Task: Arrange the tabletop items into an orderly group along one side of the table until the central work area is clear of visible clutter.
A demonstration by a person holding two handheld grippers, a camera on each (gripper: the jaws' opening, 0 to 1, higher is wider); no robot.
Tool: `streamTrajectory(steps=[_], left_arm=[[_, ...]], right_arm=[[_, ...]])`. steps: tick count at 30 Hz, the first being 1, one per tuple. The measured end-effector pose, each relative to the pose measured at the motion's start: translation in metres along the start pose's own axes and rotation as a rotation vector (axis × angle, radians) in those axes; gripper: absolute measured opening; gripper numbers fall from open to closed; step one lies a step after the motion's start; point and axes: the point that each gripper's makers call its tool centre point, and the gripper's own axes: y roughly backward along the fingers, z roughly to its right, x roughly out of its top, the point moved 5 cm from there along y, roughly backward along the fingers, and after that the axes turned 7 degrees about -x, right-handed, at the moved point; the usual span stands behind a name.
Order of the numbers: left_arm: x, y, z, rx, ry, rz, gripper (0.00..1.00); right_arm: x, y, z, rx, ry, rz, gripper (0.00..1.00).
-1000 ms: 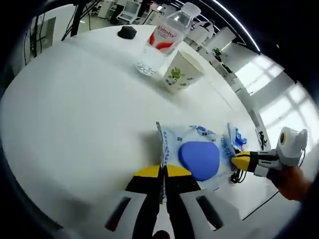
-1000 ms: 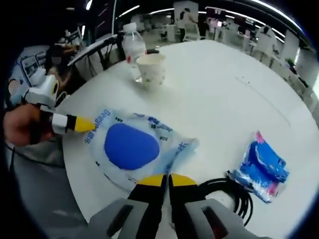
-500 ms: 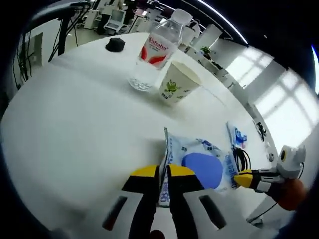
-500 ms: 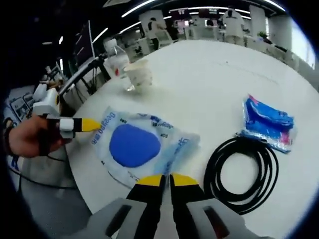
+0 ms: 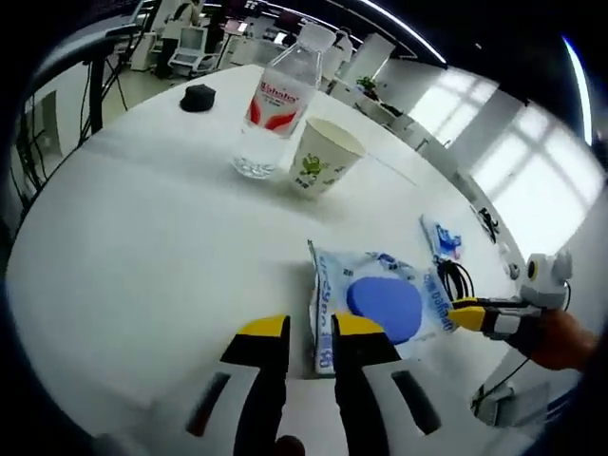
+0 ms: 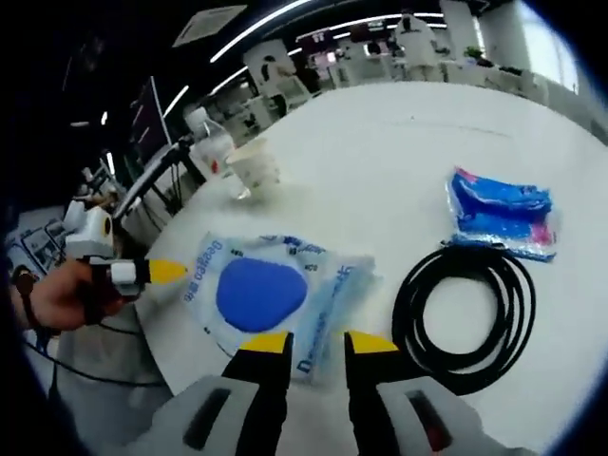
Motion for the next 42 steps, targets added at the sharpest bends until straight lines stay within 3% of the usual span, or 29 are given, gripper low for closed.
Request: streamTrajectory(steps=[8, 20, 26, 30, 32, 34, 42], left_arm=[[-0.009, 0.003, 0.002, -0.021, -0.012, -0.025, 0.16], [-0.019, 0.002, 0.007, -0.034, 0.036, -0.047, 0.15], [-0.020, -0.005, 0.002, -0.033, 0.043, -0.053, 0.12], [-0.020, -0.008, 0.001, -0.038, 0.048, -0.056, 0.11], [-0.023, -0.010, 0.000, -0.040, 0.047, -0.066, 0.06], [-0.021, -0.010, 0.000, -0.042, 0.039, -0.065, 0.00], [-0.002, -0.012, 0.016, -0.074, 0.015, -0.045, 0.00]], right_arm=[[-0.004, 0.009, -0.010, -0.004, -0.045, 0.013, 0.21], [-0.006, 0.002, 0.000, -0.004, -0.088, 0.027, 0.19], [-0.010, 0.004, -0.012, 0.004, -0.072, 0.007, 0.17], [-0.011, 0.001, -0.008, 0.010, -0.032, -0.024, 0.16], [-0.013, 0.005, -0.015, 0.017, -0.045, -0.017, 0.10], [-0.010, 0.006, -0.011, 0.001, -0.029, -0.002, 0.03], [0.002, 0.007, 0.002, 0.021, -0.018, 0.027, 0.00]])
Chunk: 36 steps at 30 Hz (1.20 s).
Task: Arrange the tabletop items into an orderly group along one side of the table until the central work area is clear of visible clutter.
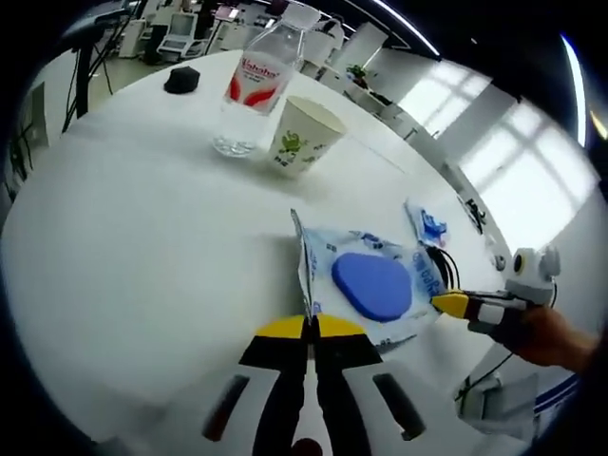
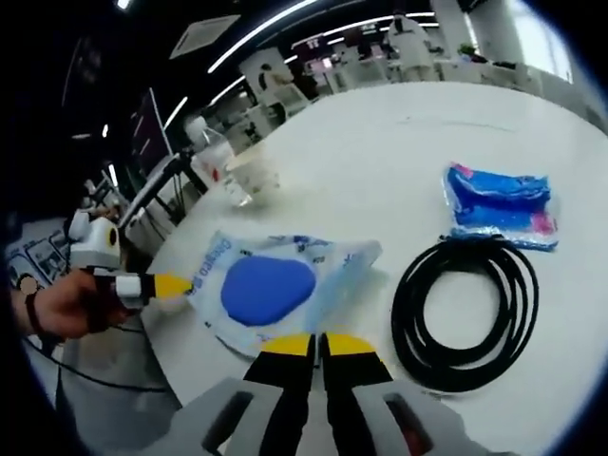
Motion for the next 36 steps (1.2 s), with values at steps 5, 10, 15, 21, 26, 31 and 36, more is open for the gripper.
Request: streamTrajectory(steps=[5, 10, 15, 21, 26, 31, 36], left_arm=[[0.018, -0.008, 0.011, -0.026, -0.028, 0.015, 0.00], [0.030, -0.022, 0.022, -0.053, -0.036, 0.021, 0.00], [0.039, -0.036, 0.027, -0.066, -0.033, 0.024, 0.00], [0.045, -0.048, 0.027, -0.074, -0.042, 0.019, 0.00], [0.054, -0.056, 0.024, -0.073, -0.051, 0.017, 0.00], [0.063, -0.061, 0.023, -0.068, -0.044, 0.029, 0.00], [0.071, -0.071, 0.019, -0.068, -0.029, 0.039, 0.00]], right_arm=[[0.012, 0.002, 0.012, -0.011, 0.022, 0.033, 0.00], [0.030, 0.008, 0.027, -0.027, 0.041, 0.052, 0.00], [0.037, 0.005, 0.041, -0.044, 0.047, 0.056, 0.00], [0.043, 0.001, 0.050, -0.050, 0.057, 0.056, 0.00], [0.058, -0.008, 0.054, -0.048, 0.084, 0.060, 0.00], [0.073, -0.016, 0.059, -0.048, 0.109, 0.069, 0.00], [0.087, -0.027, 0.068, -0.045, 0.097, 0.080, 0.00]])
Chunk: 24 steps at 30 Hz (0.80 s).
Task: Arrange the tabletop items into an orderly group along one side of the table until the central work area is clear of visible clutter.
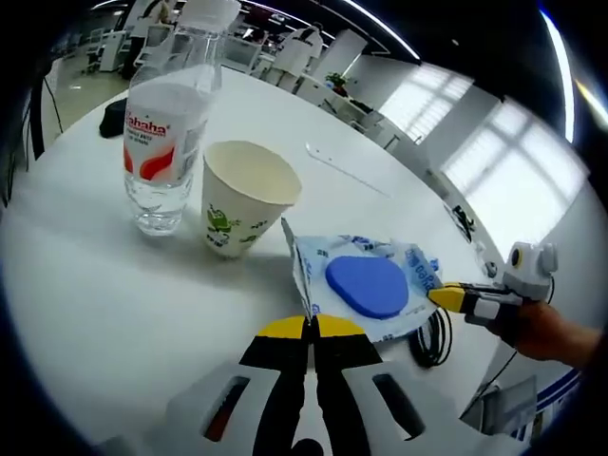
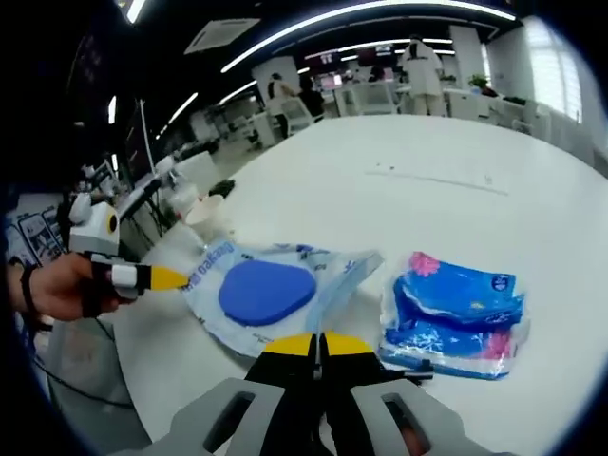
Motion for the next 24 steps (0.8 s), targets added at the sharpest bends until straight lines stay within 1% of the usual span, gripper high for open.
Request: streamTrajectory(steps=[1, 6, 9, 12, 16, 18, 21, 24], left_arm=[[0.002, -0.002, 0.000, -0.001, 0.015, 0.008, 0.00], [0.008, -0.013, -0.002, 0.001, 0.037, 0.025, 0.00], [0.013, -0.018, -0.006, 0.005, 0.044, 0.032, 0.00], [0.018, -0.023, -0.010, 0.008, 0.058, 0.040, 0.00], [0.022, -0.028, -0.014, 0.016, 0.062, 0.046, 0.00], [0.023, -0.030, -0.016, 0.020, 0.066, 0.050, 0.00], [0.023, -0.033, -0.019, 0.019, 0.073, 0.050, 0.00], [0.023, -0.036, -0.023, 0.019, 0.081, 0.048, 0.00]], right_arm=[[0.001, -0.001, 0.000, 0.001, -0.004, 0.001, 0.00], [0.003, -0.012, 0.009, -0.008, -0.029, 0.004, 0.00], [0.003, -0.012, 0.009, -0.009, -0.033, 0.005, 0.00], [0.002, -0.017, 0.010, -0.016, -0.045, 0.001, 0.00], [0.003, -0.027, 0.012, -0.027, -0.050, -0.013, 0.00], [0.000, -0.030, 0.011, -0.032, -0.050, -0.017, 0.00], [0.002, -0.033, 0.010, -0.050, -0.065, -0.020, 0.00], [0.000, -0.037, 0.010, -0.063, -0.072, -0.025, 0.00]])
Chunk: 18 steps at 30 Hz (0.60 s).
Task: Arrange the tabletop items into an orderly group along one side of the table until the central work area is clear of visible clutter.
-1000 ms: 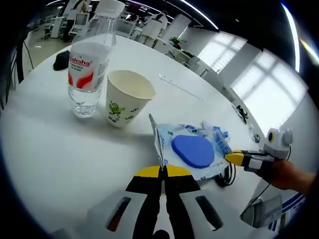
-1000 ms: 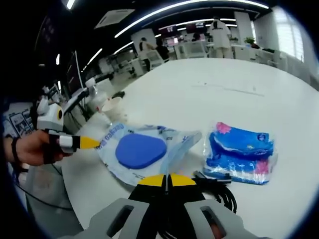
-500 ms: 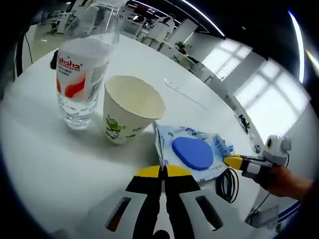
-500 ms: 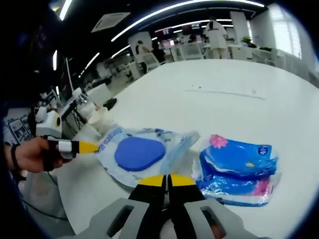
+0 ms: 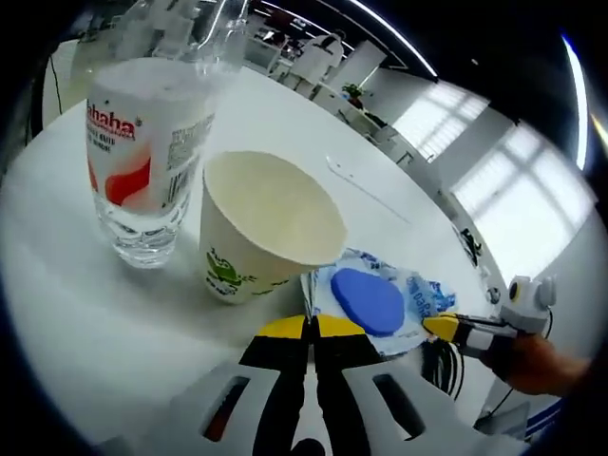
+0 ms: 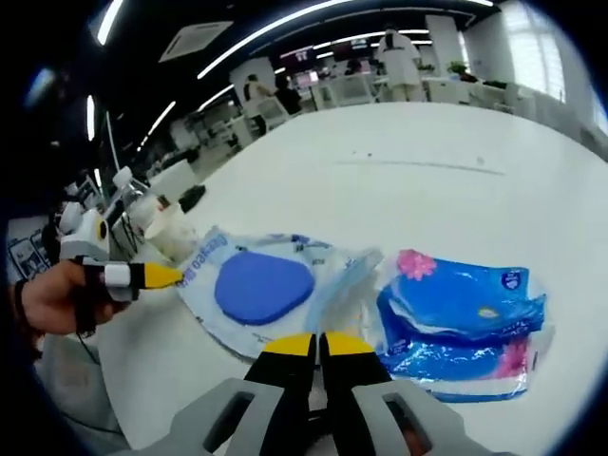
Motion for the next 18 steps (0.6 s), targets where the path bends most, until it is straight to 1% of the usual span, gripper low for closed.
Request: streamTrajectory(steps=[4, 6, 10, 15, 18], left_arm=[[0.001, -0.003, -0.001, 0.003, 0.010, 0.006, 0.00], [0.002, -0.003, -0.001, 0.004, 0.015, 0.012, 0.00], [0.002, -0.005, -0.002, 0.004, 0.030, 0.018, 0.00], [0.004, -0.006, -0.001, 0.005, 0.036, 0.028, 0.00], [0.004, -0.009, -0.004, 0.004, 0.042, 0.027, 0.00]], right_arm=[[0.000, -0.004, 0.005, -0.012, -0.015, 0.003, 0.00], [0.001, -0.001, 0.003, -0.015, -0.024, 0.002, 0.00], [0.002, -0.003, 0.004, -0.022, -0.037, 0.004, 0.00], [0.004, -0.010, 0.009, -0.027, -0.051, 0.005, 0.00], [0.006, -0.012, 0.010, -0.029, -0.050, 0.004, 0.01]])
